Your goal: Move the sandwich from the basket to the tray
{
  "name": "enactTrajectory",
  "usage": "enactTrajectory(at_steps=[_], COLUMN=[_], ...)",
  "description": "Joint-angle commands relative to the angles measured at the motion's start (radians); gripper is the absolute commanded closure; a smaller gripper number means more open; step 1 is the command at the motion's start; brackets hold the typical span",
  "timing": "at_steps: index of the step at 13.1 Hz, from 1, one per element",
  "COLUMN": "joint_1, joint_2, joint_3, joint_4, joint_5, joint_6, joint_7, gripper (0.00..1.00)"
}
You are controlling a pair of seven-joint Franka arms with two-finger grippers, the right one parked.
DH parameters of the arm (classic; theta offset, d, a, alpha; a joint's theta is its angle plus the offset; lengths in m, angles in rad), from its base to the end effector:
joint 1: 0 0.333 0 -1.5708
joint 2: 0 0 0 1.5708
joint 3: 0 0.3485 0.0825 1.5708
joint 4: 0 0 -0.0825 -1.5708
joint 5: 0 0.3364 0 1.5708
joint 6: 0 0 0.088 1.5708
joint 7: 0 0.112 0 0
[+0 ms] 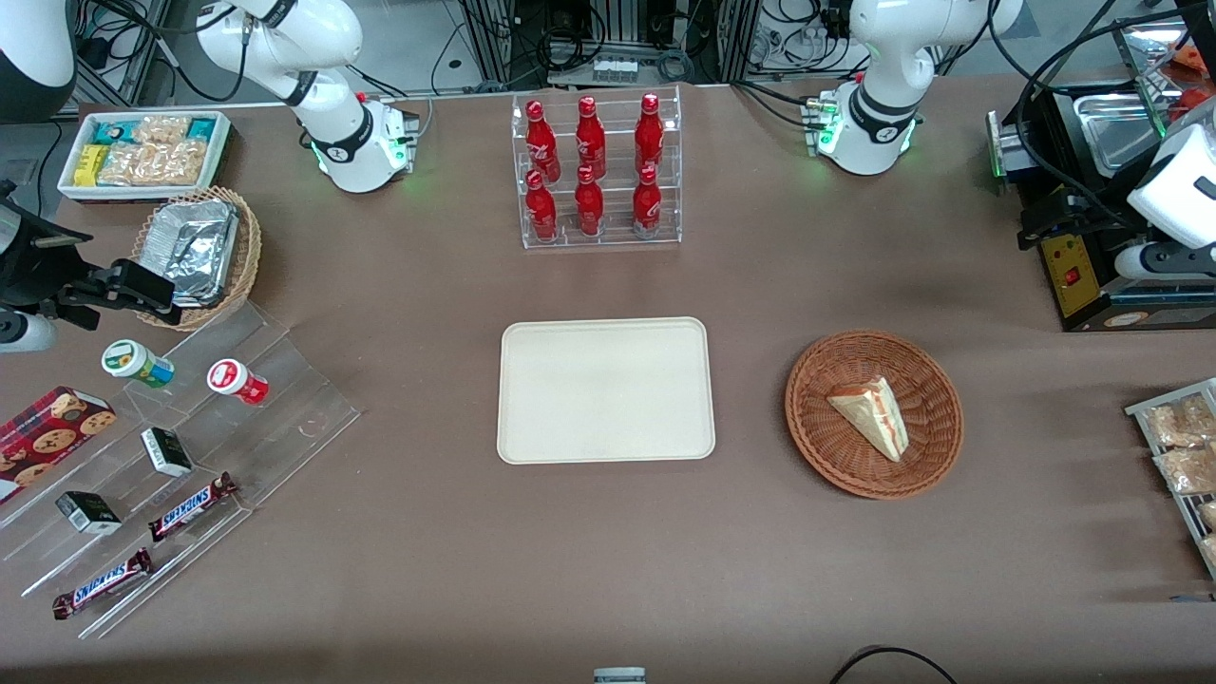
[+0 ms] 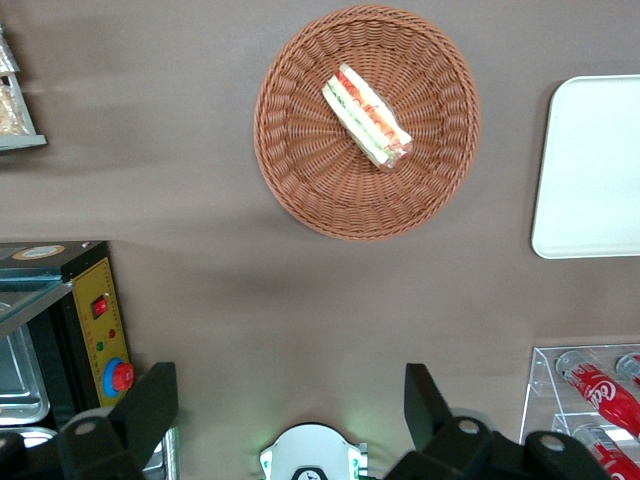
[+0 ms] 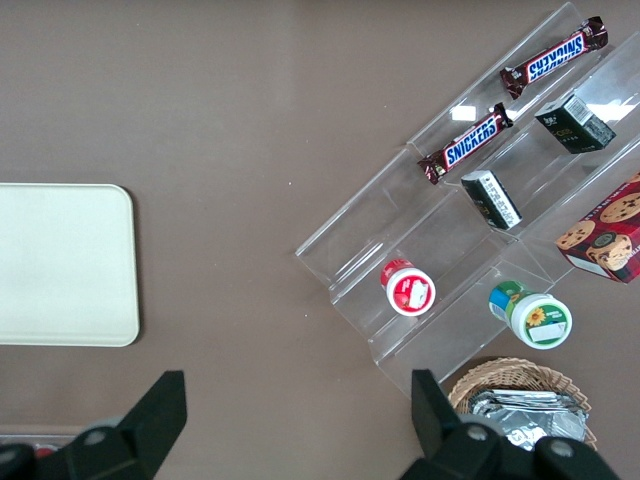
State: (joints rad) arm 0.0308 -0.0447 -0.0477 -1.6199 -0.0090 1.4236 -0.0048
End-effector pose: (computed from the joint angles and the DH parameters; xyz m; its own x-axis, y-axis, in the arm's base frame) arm 0.4736 -0.0098 0.6418 0.9884 -0.0129 -0.1511 -0.0121 -0.9999 0.0061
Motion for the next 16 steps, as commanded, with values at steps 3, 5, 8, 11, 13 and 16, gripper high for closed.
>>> enactTrajectory(at_steps=[3,5,8,11,13,16], joint_1=[0.008,0.005,-0.041,-0.109,-0.129,-0.149], joint_2=[0.025,0.051,0.137,0.233,0.302,0.361], joint_3=[-0.018,-0.021,-0.027,-0.023,-0.024,-0.023], joint_4=[0.026,0.023,-0.046,-0.093,-0.101,-0.168], joint_5=[0.047,0.078,0.08,0.078,0.078,0.081], joint_6=[-0.003,0.03,0.193,0.368,0.446,0.587], joint_7=[-0.021,-0.036,-0.225,-0.477,-0.744,-0.978], gripper=[0.0,0.0,0.0,0.0,0.0,0.0])
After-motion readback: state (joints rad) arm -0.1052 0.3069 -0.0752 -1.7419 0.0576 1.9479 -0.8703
